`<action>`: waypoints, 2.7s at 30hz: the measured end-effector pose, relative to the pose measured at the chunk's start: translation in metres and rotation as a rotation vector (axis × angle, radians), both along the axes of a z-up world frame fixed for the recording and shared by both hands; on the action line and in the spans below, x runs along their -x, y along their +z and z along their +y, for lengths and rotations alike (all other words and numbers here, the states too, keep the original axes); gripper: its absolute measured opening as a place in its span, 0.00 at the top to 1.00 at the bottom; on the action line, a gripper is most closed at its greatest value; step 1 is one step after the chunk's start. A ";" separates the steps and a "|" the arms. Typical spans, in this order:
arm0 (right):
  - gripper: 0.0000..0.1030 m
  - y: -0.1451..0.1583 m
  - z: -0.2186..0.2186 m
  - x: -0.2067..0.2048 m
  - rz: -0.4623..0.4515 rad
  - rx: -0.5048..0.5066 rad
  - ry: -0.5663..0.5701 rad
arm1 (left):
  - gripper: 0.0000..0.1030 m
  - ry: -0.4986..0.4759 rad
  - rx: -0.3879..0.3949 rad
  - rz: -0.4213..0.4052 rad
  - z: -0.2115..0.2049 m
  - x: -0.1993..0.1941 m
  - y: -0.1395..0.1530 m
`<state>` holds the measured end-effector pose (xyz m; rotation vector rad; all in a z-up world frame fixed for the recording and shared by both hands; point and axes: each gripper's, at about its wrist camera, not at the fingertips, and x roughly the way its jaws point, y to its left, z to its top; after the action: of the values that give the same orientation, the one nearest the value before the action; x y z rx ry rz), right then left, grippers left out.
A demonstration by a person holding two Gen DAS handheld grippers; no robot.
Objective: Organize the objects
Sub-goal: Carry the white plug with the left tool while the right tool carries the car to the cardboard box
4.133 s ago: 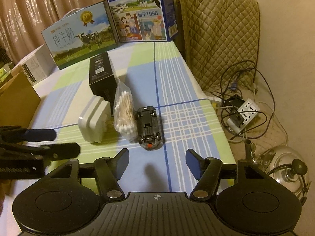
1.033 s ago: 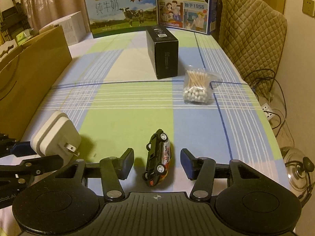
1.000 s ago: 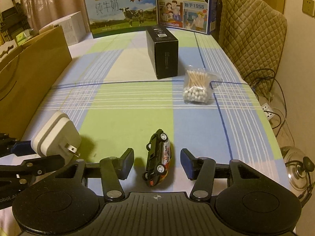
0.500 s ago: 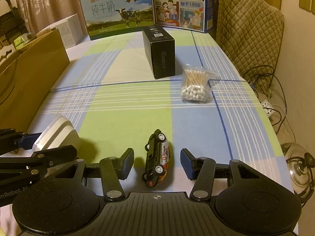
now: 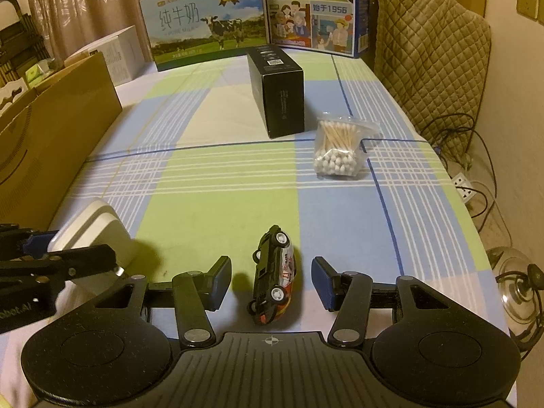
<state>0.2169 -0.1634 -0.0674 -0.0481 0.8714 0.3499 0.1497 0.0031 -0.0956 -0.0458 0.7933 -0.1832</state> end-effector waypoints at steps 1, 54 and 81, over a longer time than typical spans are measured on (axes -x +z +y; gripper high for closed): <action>0.52 0.000 0.000 0.000 0.000 0.000 0.001 | 0.72 0.004 0.005 0.001 0.001 0.001 0.001; 0.77 0.072 0.032 0.095 -0.068 -0.036 0.077 | 0.71 0.077 0.053 -0.056 0.026 0.069 0.075; 0.77 0.117 0.060 0.147 -0.117 -0.067 0.126 | 0.71 0.136 0.080 -0.091 0.062 0.140 0.115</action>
<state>0.0697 -0.1032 0.0501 -0.0608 0.7421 0.4900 0.0100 0.0651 0.0196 -0.1656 0.6897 -0.0875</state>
